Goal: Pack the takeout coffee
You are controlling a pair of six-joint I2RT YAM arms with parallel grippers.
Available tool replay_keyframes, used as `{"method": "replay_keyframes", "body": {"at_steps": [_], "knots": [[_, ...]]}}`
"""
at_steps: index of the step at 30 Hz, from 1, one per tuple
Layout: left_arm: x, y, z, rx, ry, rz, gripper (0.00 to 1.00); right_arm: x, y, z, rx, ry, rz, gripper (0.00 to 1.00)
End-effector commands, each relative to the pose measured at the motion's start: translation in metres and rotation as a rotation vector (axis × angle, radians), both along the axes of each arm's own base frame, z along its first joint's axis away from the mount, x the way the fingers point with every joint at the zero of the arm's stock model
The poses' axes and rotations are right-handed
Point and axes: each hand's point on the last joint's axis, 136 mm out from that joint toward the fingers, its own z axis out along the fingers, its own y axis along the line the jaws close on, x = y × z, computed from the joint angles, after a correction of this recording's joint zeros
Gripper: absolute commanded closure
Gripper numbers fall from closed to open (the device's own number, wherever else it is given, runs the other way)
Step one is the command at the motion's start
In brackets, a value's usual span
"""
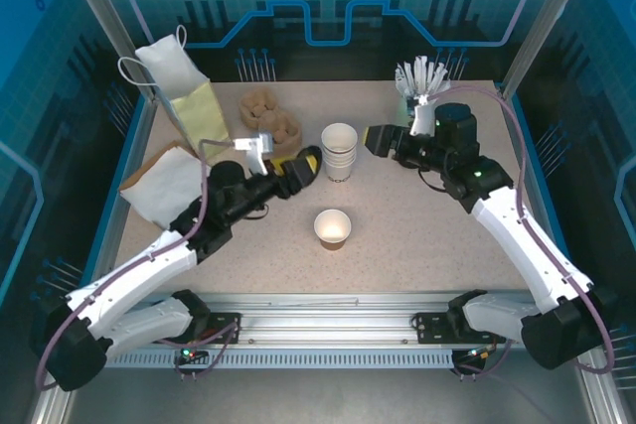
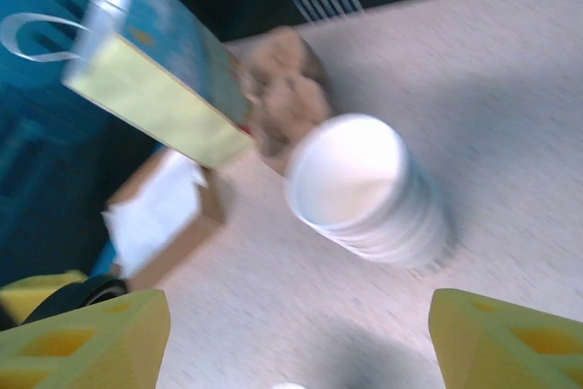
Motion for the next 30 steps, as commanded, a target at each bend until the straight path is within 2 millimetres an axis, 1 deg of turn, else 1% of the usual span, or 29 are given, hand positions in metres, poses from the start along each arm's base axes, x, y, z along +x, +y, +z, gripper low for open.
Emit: {"method": "replay_keyframes", "body": {"at_steps": [1,3,7,9,12,17,24,30], "knots": [[-0.014,-0.005,-0.056,0.354,-0.063,-0.080,0.36,-0.023,-0.028,-0.043,-0.161,0.135,0.031,0.23],[-0.019,-0.017,-0.075,0.455,-0.071,-0.131,0.35,-0.023,-0.033,-0.051,-0.162,0.162,0.031,0.22],[-0.022,-0.039,-0.102,0.625,-0.106,-0.195,0.35,-0.023,-0.036,-0.064,-0.169,0.193,0.035,0.20],[-0.023,-0.048,-0.116,0.682,-0.109,-0.223,0.35,-0.024,-0.035,-0.067,-0.170,0.199,0.039,0.21],[-0.022,-0.057,-0.129,0.731,-0.107,-0.242,0.35,-0.026,-0.038,-0.069,-0.179,0.195,0.034,0.21],[-0.022,-0.063,-0.137,0.772,-0.107,-0.253,0.35,-0.029,-0.041,-0.072,-0.178,0.190,0.024,0.21],[-0.025,-0.063,-0.147,0.784,-0.075,-0.264,0.34,-0.030,-0.040,-0.075,-0.170,0.199,0.027,0.21],[-0.027,-0.061,-0.148,0.775,-0.050,-0.257,0.34,-0.029,-0.040,-0.074,-0.164,0.199,0.023,0.21]]}}
